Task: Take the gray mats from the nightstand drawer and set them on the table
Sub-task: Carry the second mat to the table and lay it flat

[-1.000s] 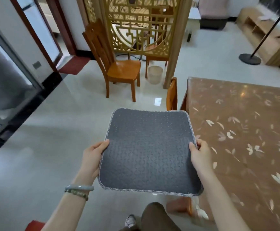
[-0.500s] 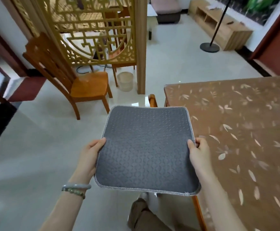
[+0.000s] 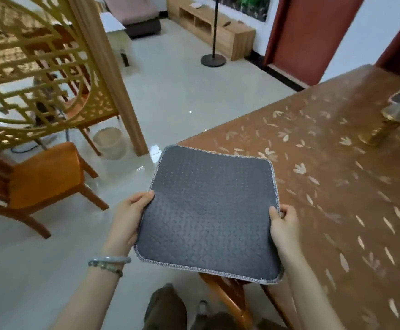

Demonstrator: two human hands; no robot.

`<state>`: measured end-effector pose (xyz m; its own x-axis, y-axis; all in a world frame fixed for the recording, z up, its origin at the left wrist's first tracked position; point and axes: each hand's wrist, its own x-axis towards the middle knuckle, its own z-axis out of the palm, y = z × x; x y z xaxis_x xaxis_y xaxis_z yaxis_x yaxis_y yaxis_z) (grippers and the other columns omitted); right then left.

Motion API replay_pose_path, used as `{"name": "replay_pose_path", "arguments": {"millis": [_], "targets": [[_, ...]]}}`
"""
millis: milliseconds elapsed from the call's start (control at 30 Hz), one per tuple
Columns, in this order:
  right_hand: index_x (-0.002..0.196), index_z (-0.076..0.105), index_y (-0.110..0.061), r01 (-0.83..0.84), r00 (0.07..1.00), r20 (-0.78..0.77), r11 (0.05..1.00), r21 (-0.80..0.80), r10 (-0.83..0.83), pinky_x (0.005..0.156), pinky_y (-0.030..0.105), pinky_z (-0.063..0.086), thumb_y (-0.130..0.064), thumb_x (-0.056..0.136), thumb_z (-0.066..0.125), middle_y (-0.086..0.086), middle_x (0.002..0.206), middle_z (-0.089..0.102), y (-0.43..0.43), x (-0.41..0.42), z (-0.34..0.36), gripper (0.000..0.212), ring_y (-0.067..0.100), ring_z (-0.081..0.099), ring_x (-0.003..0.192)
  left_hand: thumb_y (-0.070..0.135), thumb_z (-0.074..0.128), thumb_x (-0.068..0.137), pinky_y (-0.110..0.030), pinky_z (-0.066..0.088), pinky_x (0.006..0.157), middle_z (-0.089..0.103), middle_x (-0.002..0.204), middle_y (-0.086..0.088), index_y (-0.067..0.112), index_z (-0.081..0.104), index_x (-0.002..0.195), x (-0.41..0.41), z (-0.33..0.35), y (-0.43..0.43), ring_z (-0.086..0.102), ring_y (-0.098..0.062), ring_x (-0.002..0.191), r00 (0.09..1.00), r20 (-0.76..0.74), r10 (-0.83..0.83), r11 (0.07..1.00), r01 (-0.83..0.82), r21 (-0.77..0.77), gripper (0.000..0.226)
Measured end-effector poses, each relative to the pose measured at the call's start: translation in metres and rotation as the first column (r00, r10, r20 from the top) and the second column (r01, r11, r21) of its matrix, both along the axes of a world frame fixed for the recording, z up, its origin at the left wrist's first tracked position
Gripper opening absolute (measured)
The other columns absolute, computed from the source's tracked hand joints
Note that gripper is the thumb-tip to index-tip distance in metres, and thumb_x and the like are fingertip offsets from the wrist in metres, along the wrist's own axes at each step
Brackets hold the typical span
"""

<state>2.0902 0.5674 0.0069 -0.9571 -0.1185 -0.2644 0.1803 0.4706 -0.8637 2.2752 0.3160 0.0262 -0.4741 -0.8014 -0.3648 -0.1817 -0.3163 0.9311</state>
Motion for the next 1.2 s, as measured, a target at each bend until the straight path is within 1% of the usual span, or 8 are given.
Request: {"name": "replay_pose_path", "arguments": {"millis": [300,433,533,600,767,900,1067,1200], "targets": [[0.106,0.05,-0.005,0.406,0.913,0.016,0.913,0.023,-0.407,0.065,0.03,0.032,-0.014,0.095,0.049,-0.003,0.079,0.05,0.015,-0.016,-0.005,0.015,0.018,0.049,0.077,0.023,0.068,0.086,-0.044,0.054,0.087,0.075,0.092,-0.013,0.011,0.077,0.088,-0.132,-0.016,-0.037,0.068,-0.03,0.093,0.901,0.065,-0.429,0.903,0.427,0.042,0.015],[0.108,0.05,-0.005,0.561,0.827,0.026,0.827,0.034,-0.562,0.061,0.029,0.033,-0.018,0.095,0.048,0.003,0.087,0.056,0.011,-0.017,-0.009,0.018,0.016,0.052,0.075,0.023,0.069,0.086,-0.038,0.057,0.076,0.075,0.09,-0.008,0.012,0.077,0.087,-0.194,-0.022,-0.05,0.07,-0.024,0.086,0.811,0.088,-0.578,0.816,0.578,0.026,0.014],[0.106,0.049,-0.008,0.63,0.774,0.022,0.773,0.074,-0.633,0.055,0.027,0.032,-0.021,0.095,0.047,0.001,0.084,0.055,0.006,-0.02,-0.018,0.016,0.012,0.051,0.072,0.021,0.069,0.086,-0.032,0.052,0.067,0.075,0.072,0.008,0.015,0.077,0.074,-0.234,-0.036,-0.054,0.069,-0.015,0.074,0.734,0.095,-0.672,0.739,0.673,0.027,0.015],[0.103,0.049,-0.008,0.674,0.734,0.019,0.732,0.095,-0.679,0.058,0.03,0.033,-0.021,0.095,0.047,0.006,0.09,0.057,0.004,-0.025,-0.026,0.015,0.019,0.054,0.077,0.023,0.069,0.086,-0.033,0.052,0.068,0.072,0.065,0.014,0.015,0.076,0.074,-0.258,-0.05,-0.055,0.067,-0.015,0.072,0.66,0.117,-0.742,0.667,0.743,0.046,0.016],[0.103,0.047,-0.007,0.732,0.667,0.071,0.67,0.123,-0.741,0.075,0.036,0.042,-0.021,0.097,0.045,0.014,0.102,0.059,0.004,-0.045,-0.054,0.015,0.028,0.056,0.089,0.022,0.068,0.087,-0.036,0.055,0.074,0.075,0.079,-0.005,0.012,0.075,0.081,-0.302,-0.089,-0.049,0.067,-0.023,0.074,0.577,0.133,-0.805,0.592,0.796,0.128,0.013],[0.103,0.048,-0.01,0.726,0.647,0.091,0.648,0.231,-0.757,0.065,0.032,0.032,-0.024,0.097,0.045,0.011,0.099,0.059,0.012,-0.063,-0.081,0.015,0.025,0.051,0.082,0.019,0.069,0.086,-0.031,0.055,0.067,0.071,0.083,-0.011,0.002,0.072,0.089,-0.323,-0.124,-0.038,0.066,-0.022,0.073,0.57,0.163,-0.805,0.591,0.794,0.141,0.017],[0.105,0.053,-0.003,0.698,0.642,0.126,0.644,0.312,-0.756,0.076,0.034,0.037,-0.021,0.095,0.051,0.018,0.106,0.061,0.022,-0.084,-0.122,0.022,0.035,0.056,0.1,0.023,0.071,0.085,-0.036,0.055,0.075,0.072,0.077,-0.008,0.013,0.072,0.072,-0.336,-0.158,-0.026,0.065,-0.024,0.074,0.548,0.301,-0.78,0.593,0.801,0.077,0.016],[0.101,0.055,-0.006,0.686,0.609,0.157,0.615,0.389,-0.778,0.081,0.04,0.047,-0.026,0.091,0.058,0.015,0.101,0.063,0.027,-0.083,-0.146,0.023,0.034,0.059,0.096,0.019,0.066,0.087,-0.036,0.052,0.082,0.073,0.089,-0.009,0.008,0.075,0.088,-0.338,-0.172,-0.021,0.063,-0.018,0.08,0.488,0.396,-0.778,0.512,0.858,-0.05,0.014]]}}
